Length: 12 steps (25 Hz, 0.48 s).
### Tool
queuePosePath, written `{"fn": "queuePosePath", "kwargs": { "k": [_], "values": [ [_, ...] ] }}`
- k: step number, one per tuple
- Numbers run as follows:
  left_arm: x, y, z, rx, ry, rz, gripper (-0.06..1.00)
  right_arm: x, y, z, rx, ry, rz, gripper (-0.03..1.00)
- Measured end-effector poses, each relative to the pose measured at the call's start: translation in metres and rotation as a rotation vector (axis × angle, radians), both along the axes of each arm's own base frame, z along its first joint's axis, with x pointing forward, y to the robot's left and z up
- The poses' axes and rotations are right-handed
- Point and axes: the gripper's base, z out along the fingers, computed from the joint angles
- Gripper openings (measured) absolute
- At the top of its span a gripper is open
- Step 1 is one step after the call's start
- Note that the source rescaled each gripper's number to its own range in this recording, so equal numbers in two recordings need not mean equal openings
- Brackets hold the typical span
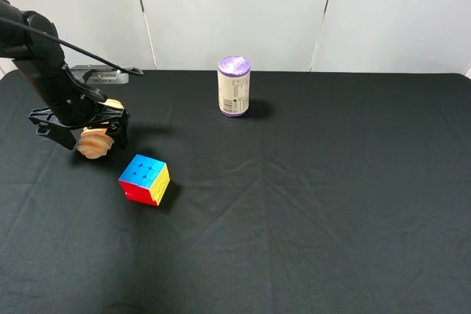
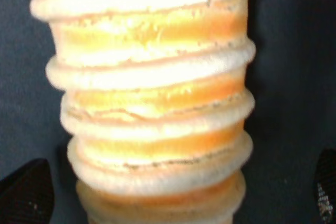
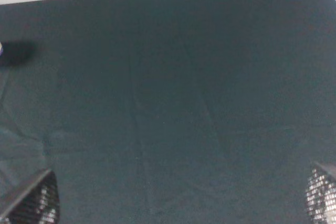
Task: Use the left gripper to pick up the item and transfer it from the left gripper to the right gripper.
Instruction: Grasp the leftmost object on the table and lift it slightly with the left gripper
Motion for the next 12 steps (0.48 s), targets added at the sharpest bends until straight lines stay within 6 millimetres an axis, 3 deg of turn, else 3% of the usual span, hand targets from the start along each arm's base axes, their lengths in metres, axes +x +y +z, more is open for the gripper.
{"fn": "queuePosePath", "kwargs": {
  "k": [9, 12],
  "values": [
    [0.0024, 0.0004, -0.0098, 0.008, 0.006, 0.003, 1.00, 0.0000, 0.0001, 0.0000, 0.001, 0.000, 0.000, 1.00],
    [0.0029, 0.0008, -0.0097, 0.014, 0.000, -0.004, 0.92, 0.0000, 0.0001, 0.0000, 0.001, 0.000, 0.000, 1.00]
  ]
}}
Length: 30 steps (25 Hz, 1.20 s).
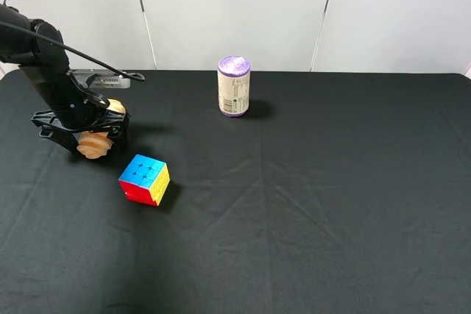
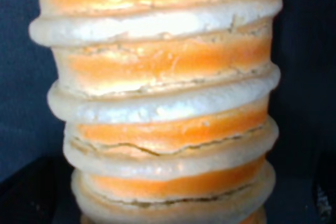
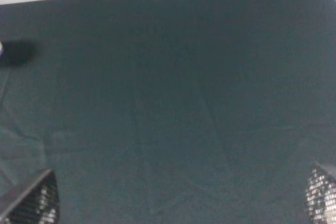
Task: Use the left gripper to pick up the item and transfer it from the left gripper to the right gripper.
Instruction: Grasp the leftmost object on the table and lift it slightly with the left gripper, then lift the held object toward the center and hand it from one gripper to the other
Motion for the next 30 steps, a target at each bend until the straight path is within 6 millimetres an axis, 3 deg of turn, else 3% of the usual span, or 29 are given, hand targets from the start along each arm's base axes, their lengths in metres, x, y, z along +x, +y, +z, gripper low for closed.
{"fn": "queuePosePath", "kwargs": {
  "k": [9, 12, 17, 30],
  "values": [
    [0.0006, 0.0003, -0.0006, 0.005, -0.006, -0.005, 0.38, 0.0000, 0.0000, 0.0000, 0.000, 0.000, 0.000, 1.00],
    [0.0007, 0.0003, -0.0005, 0.005, -0.007, -0.005, 0.24, 0.0000, 0.0000, 0.0000, 0.000, 0.000, 0.000, 1.00],
    [0.0015, 0.0002, -0.0003, 0.004, -0.016, -0.005, 0.15, 0.0000, 0.0000, 0.0000, 0.000, 0.000, 0.000, 1.00],
    [0.0014, 0.0003, 0.0074, 0.003, -0.033, -0.007, 0.08, 0.0000, 0.0002, 0.0000, 0.002, 0.000, 0.001, 1.00]
  ]
}}
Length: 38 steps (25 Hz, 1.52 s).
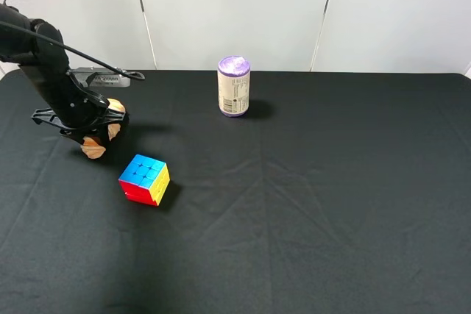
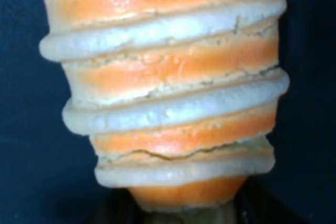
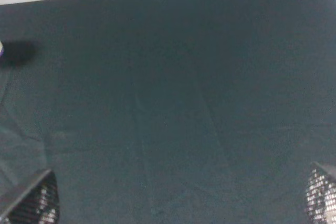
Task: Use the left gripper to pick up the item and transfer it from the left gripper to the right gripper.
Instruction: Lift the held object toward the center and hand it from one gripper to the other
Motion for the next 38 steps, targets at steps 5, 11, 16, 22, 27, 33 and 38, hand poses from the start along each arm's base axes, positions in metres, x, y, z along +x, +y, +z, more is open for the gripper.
{"fn": "queuePosePath", "kwargs": {
  "k": [5, 11, 16, 22, 27, 33, 38],
  "values": [
    [-0.003, 0.000, 0.030, -0.008, -0.058, -0.001, 0.07, 0.000, 0.000, 0.000, 0.000, 0.000, 0.000, 1.00],
    [-0.016, 0.002, 0.063, -0.009, -0.050, -0.002, 0.05, 0.000, 0.000, 0.000, 0.000, 0.000, 0.000, 1.00],
    [-0.027, 0.003, 0.087, -0.010, -0.055, -0.004, 0.05, 0.000, 0.000, 0.000, 0.000, 0.000, 0.000, 1.00],
    [-0.042, 0.005, 0.111, -0.008, -0.046, -0.010, 0.05, 0.000, 0.000, 0.000, 0.000, 0.000, 0.000, 1.00],
    [-0.050, 0.001, 0.124, 0.004, -0.058, -0.060, 0.04, 0.000, 0.000, 0.000, 0.000, 0.000, 0.000, 1.00],
    [-0.061, -0.038, 0.125, 0.017, -0.047, -0.237, 0.03, 0.000, 0.000, 0.000, 0.000, 0.000, 0.000, 1.00],
    [-0.074, -0.076, 0.125, 0.028, -0.051, -0.415, 0.03, 0.000, 0.000, 0.000, 0.000, 0.000, 0.000, 1.00]
  ]
}}
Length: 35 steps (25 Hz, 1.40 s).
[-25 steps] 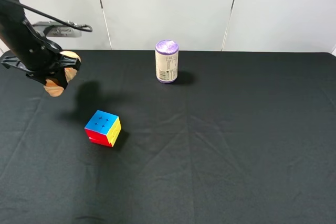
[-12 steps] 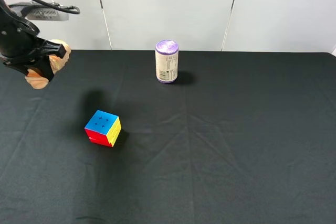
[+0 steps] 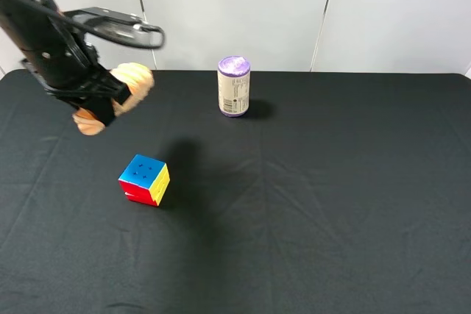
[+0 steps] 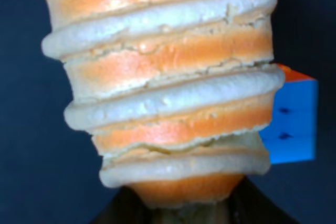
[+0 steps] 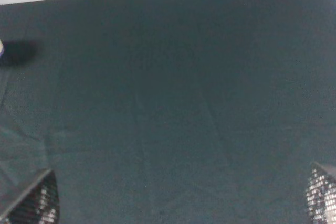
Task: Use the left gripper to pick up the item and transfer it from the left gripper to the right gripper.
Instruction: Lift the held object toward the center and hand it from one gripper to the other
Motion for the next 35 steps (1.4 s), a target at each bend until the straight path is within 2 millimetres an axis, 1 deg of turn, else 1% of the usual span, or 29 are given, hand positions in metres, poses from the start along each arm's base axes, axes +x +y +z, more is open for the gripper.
{"fn": "queuePosePath", "kwargs": {
  "k": [5, 11, 19, 25, 29, 35],
  "values": [
    [-0.016, -0.032, 0.000, 0.023, -0.013, -0.193, 0.03, 0.000, 0.000, 0.000, 0.000, 0.000, 0.000, 1.00],
    [-0.034, -0.060, 0.000, 0.067, -0.041, -0.461, 0.03, 0.000, 0.000, 0.000, 0.000, 0.000, 0.000, 1.00],
    [-0.057, -0.089, 0.000, 0.125, -0.087, -0.799, 0.03, 0.000, -0.001, 0.000, -0.009, 0.000, -0.006, 1.00],
    [-0.070, -0.104, 0.000, 0.160, -0.140, -1.019, 0.03, 0.000, -0.001, 0.000, -0.011, 0.000, -0.005, 1.00],
    [-0.072, -0.111, 0.002, 0.114, -0.185, -1.060, 0.03, 0.000, -0.001, 0.000, -0.011, 0.000, -0.005, 1.00],
    [-0.070, -0.123, 0.007, -0.012, -0.265, -1.009, 0.02, 0.000, -0.001, 0.000, -0.011, 0.000, -0.005, 1.00]
  ]
}}
